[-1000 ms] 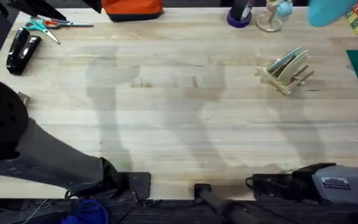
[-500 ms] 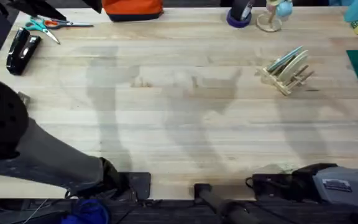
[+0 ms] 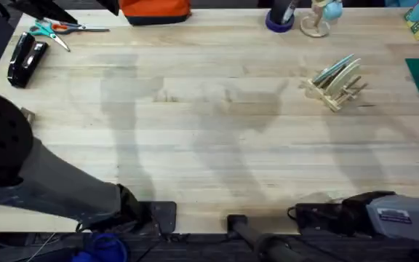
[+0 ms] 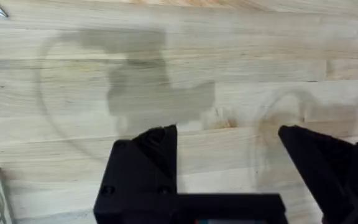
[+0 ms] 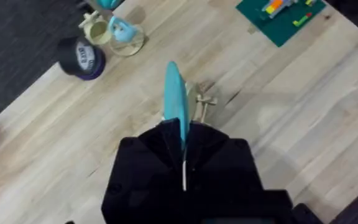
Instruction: Pick up the plates from the table one by one and place each into a slot on the dish rack.
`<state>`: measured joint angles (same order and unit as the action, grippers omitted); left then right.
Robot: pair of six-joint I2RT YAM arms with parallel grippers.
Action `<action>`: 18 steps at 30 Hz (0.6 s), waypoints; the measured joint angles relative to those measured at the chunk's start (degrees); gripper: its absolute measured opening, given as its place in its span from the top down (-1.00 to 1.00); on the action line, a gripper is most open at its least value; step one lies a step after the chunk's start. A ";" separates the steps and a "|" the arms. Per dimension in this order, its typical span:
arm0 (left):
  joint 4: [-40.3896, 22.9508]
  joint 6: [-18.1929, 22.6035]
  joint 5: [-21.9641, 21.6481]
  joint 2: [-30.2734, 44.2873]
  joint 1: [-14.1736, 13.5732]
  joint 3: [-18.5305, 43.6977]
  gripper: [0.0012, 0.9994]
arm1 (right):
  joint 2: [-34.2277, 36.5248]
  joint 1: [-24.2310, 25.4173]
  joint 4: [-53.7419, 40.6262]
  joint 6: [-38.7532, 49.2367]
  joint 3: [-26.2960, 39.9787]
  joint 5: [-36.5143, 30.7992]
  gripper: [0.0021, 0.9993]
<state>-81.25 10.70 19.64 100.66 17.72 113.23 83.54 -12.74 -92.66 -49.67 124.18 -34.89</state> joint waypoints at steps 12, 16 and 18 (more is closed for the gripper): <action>-0.83 0.01 0.00 0.00 0.00 0.00 -0.99 | 2.28 13.58 0.00 4.35 -6.13 1.16 0.94; -0.83 0.02 0.00 0.00 0.00 0.00 -0.99 | 2.28 16.54 0.00 5.98 -8.36 3.62 0.94; -0.84 0.00 0.00 0.00 0.00 0.00 -0.99 | 2.28 17.34 0.00 6.68 -9.53 5.19 0.94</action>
<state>-82.09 10.70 19.64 100.66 17.72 113.23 85.82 4.60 -92.66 -42.99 114.65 -29.70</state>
